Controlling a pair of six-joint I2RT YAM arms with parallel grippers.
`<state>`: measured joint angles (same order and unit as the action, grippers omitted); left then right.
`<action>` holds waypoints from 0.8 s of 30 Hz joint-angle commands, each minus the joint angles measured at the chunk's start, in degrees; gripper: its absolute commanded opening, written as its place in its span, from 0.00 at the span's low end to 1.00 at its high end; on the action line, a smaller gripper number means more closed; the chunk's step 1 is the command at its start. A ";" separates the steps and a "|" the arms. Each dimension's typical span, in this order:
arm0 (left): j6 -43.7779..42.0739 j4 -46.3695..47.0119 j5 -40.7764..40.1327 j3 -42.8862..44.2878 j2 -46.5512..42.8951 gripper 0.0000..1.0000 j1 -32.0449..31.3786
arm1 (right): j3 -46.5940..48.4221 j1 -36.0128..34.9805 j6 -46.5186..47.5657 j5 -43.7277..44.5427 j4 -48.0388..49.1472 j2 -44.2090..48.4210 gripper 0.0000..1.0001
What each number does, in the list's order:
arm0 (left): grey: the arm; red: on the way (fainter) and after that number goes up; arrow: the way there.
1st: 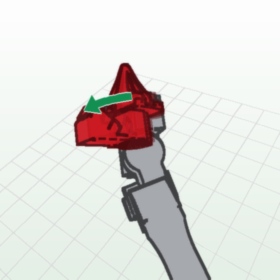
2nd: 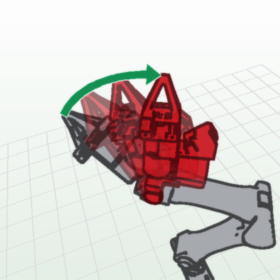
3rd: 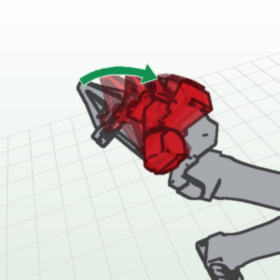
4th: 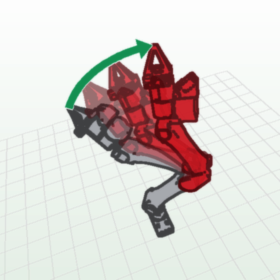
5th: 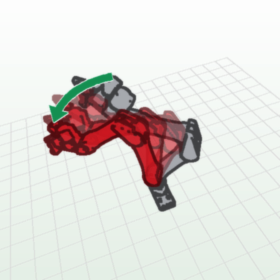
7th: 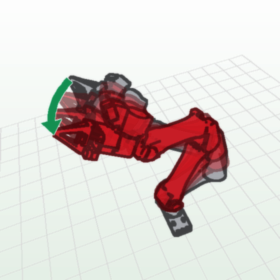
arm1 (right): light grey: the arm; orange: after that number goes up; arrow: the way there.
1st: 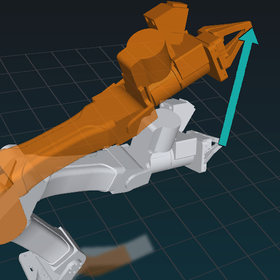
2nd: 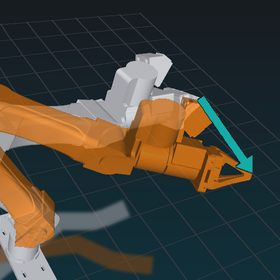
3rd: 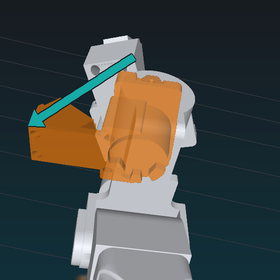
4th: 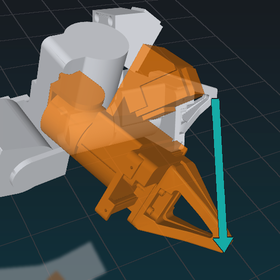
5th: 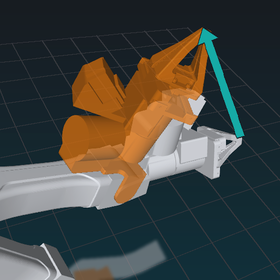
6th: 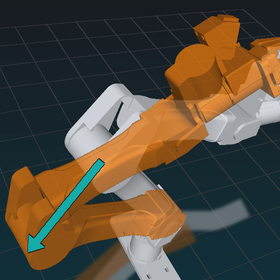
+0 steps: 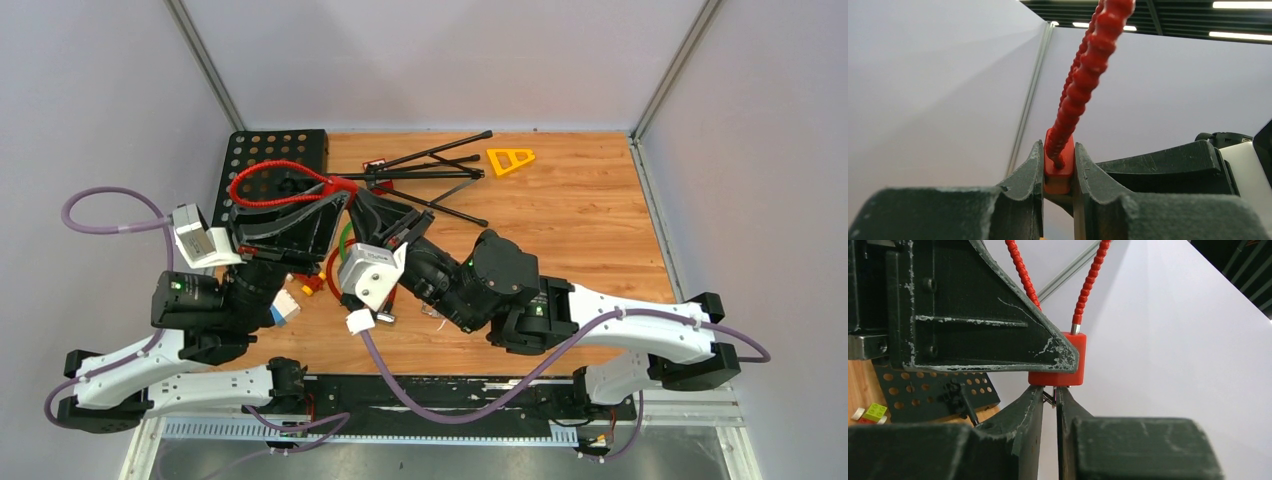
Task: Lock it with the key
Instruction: Lock the lock.
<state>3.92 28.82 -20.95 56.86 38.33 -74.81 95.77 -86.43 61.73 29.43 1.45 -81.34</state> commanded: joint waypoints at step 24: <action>-12.87 -22.53 27.39 9.00 1.37 0.00 -0.69 | 15.42 5.45 -29.61 -31.98 -35.15 4.17 0.00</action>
<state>-2.52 16.91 -4.64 61.91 38.39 -75.31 106.10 -82.59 45.06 14.39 -22.72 -80.12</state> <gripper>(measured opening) 0.245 0.067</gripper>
